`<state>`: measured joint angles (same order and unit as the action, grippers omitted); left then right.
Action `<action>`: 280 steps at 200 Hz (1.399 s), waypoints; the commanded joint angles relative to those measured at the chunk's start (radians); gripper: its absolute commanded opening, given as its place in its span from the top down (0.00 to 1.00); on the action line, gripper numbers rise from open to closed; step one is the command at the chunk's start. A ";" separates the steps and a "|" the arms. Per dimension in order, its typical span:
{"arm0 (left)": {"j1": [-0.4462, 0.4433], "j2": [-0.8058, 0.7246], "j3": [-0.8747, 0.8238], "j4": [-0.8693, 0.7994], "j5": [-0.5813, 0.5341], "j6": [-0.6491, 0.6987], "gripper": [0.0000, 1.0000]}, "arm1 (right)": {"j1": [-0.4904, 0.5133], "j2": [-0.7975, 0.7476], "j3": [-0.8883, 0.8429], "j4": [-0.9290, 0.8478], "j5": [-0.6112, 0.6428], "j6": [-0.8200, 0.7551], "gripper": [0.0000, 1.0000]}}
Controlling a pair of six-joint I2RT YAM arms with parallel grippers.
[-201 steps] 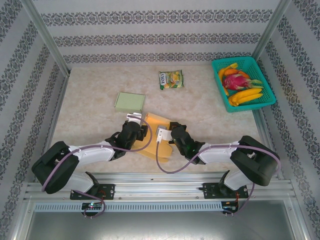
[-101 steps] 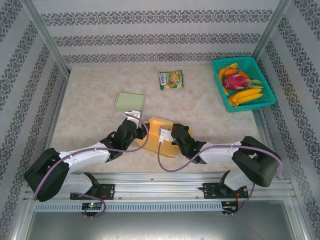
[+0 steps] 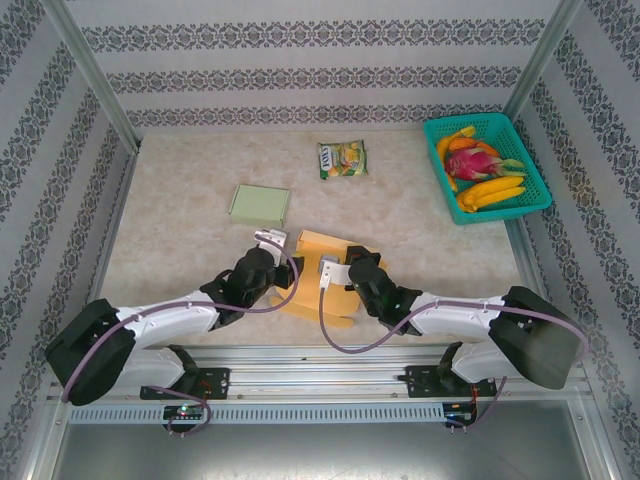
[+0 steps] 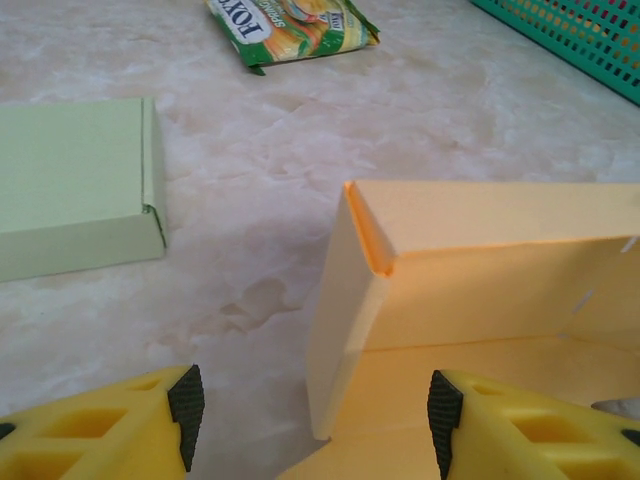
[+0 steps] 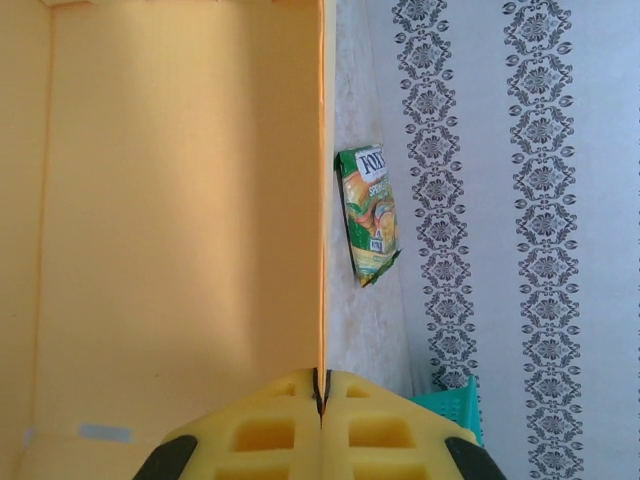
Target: Fold the paper box
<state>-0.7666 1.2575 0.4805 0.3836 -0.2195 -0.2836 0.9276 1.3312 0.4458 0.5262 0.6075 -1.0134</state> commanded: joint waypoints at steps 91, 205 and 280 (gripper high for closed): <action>-0.022 0.285 0.148 0.110 -0.150 0.012 0.40 | 0.019 -0.002 0.001 -0.014 0.015 0.015 1.00; -0.059 0.401 0.200 0.060 -0.518 -0.047 0.95 | 0.019 0.016 0.009 -0.020 0.032 0.015 1.00; -0.062 0.346 0.182 0.045 -0.415 -0.052 1.00 | 0.017 -0.088 0.009 -0.038 -0.067 0.165 0.88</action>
<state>-0.8516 1.6436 0.6746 0.4789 -0.5785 -0.3016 0.9401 1.3293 0.4515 0.5220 0.5823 -0.9634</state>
